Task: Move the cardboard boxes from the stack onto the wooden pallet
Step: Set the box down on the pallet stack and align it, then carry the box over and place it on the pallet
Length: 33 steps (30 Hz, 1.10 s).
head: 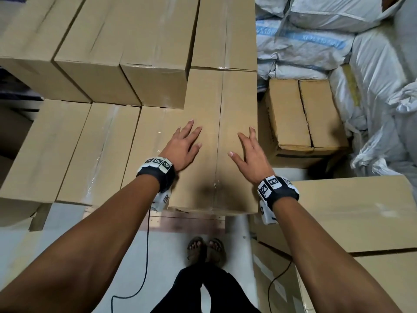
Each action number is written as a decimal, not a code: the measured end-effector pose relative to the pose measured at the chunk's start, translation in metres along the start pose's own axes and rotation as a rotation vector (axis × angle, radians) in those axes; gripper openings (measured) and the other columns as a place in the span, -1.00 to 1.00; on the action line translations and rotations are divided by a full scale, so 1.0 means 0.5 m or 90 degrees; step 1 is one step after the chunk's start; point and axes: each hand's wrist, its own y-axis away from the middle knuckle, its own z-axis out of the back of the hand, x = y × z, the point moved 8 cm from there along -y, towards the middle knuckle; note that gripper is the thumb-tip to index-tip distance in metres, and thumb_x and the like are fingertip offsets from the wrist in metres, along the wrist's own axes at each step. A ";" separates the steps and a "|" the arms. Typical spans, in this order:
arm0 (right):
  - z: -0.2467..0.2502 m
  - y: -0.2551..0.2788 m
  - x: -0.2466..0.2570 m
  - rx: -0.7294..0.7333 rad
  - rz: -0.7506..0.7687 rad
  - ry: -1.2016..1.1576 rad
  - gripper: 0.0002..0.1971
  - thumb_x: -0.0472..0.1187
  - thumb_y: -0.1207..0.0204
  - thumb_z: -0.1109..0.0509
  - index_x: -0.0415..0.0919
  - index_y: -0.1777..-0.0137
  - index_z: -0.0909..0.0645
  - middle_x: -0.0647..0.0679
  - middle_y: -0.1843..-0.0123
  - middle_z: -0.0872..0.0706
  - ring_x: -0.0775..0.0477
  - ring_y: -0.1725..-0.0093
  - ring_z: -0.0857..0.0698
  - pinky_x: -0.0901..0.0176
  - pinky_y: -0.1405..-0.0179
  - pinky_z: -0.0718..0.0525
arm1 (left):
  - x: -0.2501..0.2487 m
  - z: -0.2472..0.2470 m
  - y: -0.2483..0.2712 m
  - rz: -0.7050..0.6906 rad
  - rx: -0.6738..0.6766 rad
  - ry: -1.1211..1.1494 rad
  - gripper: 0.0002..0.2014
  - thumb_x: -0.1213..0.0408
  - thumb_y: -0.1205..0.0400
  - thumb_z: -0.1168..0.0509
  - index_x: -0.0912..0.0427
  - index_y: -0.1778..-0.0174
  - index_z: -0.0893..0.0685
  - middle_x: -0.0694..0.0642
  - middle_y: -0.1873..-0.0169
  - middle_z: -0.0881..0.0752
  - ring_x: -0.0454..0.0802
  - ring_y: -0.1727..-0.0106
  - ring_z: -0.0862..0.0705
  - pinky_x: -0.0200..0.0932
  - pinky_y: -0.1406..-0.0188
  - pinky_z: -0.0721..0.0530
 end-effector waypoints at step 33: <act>-0.037 0.295 0.041 0.060 -0.072 -0.039 -0.37 -0.06 -0.80 -0.36 -0.07 -0.81 -0.25 -0.26 -0.89 0.18 -0.40 -0.78 -0.27 -0.13 -0.72 -0.29 | -0.071 -0.007 0.330 0.111 0.058 0.042 -0.38 0.25 -0.81 -0.27 0.20 -0.81 -0.27 0.18 -0.84 -0.08 0.27 -0.78 -0.28 0.04 -0.77 -0.26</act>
